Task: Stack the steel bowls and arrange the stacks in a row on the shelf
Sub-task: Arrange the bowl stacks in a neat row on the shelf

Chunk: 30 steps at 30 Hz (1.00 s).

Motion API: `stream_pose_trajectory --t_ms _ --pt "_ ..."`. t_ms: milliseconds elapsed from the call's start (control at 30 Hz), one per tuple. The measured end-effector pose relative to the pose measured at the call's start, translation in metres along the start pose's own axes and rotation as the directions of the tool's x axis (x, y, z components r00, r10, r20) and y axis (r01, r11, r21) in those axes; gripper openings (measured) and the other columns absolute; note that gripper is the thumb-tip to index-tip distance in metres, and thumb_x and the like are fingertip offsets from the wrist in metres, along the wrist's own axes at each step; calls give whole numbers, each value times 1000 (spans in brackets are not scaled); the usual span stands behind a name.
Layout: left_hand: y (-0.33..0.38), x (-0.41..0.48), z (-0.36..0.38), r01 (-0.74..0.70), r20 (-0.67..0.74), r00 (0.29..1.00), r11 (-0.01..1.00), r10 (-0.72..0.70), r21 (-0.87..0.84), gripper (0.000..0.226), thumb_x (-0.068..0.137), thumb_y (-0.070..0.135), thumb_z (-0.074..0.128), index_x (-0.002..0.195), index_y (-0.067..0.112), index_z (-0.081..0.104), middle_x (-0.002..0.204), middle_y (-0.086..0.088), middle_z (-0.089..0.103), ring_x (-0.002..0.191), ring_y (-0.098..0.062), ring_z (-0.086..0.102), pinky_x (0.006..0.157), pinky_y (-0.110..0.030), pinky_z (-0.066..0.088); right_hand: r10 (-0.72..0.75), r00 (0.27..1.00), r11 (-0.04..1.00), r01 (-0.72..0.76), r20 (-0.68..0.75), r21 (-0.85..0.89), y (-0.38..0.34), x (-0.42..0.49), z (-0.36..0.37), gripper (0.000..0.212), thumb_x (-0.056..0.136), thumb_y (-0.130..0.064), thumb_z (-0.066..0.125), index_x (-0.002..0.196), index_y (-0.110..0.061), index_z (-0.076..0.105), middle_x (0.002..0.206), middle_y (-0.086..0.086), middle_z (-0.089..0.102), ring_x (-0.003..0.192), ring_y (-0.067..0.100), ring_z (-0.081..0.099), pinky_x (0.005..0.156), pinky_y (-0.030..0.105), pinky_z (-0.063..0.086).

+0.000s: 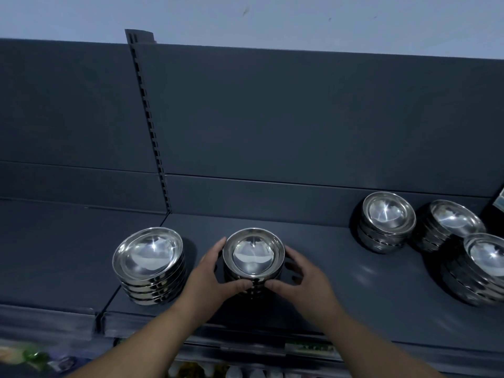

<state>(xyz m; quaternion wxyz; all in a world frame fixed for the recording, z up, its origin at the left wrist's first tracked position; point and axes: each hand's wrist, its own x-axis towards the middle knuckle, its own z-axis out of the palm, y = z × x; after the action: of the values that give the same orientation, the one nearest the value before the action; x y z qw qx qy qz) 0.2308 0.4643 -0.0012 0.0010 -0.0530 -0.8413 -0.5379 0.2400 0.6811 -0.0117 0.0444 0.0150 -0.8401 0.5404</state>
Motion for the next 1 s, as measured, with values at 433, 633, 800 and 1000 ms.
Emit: stream_pose_trajectory --t_ms 433,633,800,1000 --pt "-17 -18 12 127 104 987 989 -119 -75 114 50 27 91 142 42 26 128 19 55 121 -3 53 106 -30 43 46 988 999 -45 147 -14 7 -6 -2 90 66 -7 85 113 -66 36 120 -35 51 107 0 61 82 13 51" --pt "-16 -30 15 127 84 990 985 -117 -113 109 60 5 87 145 35 26 127 14 57 112 3 56 89 -12 47 45 991 999 -47 127 16 7 -18 2 89 67 -8 83 117 -66 38 126 -29 54 107 4 63 87 20 54" --pt "-18 -35 12 132 83 989 984 -123 -117 106 60 7 88 143 35 29 126 12 59 115 -4 58 97 -25 49 46 994 999 -48 97 14 2 -32 5 85 68 -4 82 122 -57 41 124 -31 55 98 0 67 77 16 54" --pt "-7 -38 8 85 37 996 995 -83 -50 91 69 9 83 135 42 30 117 19 54 97 11 54 77 -5 43 89 991 995 -84 96 -61 -10 -41 10 85 70 -8 81 138 -40 40 122 -23 56 94 -1 66 76 12 53"
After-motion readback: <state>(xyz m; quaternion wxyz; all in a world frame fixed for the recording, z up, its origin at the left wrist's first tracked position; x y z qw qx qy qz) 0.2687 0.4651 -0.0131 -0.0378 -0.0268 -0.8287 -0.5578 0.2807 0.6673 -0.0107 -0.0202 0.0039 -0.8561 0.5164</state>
